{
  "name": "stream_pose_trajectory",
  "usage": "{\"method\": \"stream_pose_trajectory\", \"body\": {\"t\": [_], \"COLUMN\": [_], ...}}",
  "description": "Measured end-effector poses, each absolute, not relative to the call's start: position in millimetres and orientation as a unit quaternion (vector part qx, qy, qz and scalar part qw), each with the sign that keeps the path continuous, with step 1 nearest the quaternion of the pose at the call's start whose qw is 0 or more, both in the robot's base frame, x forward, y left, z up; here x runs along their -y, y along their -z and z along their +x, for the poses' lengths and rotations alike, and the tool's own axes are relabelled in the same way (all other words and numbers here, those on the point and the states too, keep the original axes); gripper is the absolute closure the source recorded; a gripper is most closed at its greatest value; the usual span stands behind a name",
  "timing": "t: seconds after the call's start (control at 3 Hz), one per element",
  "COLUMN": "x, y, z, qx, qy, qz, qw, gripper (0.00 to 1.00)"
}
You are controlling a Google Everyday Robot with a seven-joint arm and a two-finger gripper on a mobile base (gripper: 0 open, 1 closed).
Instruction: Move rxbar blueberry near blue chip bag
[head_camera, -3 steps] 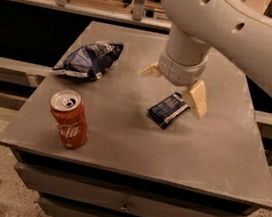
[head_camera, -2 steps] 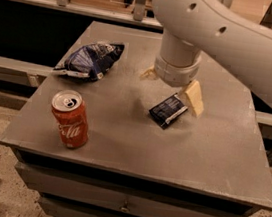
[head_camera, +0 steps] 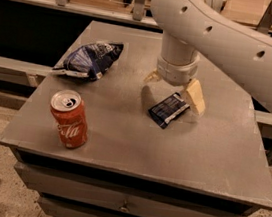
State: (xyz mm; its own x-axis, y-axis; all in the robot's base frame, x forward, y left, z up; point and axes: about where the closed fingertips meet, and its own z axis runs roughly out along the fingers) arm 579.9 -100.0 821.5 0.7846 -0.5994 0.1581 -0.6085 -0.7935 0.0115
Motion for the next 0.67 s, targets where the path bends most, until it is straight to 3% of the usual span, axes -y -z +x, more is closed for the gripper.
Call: {"method": "stream_pose_trajectory", "body": {"t": [0.67], "x": [104.4], "y": [-825.3], "z": [570.4], "qx": [0.328], "qy": [-0.069], "qz": [0.942], "qw": [0.003], "gripper": [0.00]}}
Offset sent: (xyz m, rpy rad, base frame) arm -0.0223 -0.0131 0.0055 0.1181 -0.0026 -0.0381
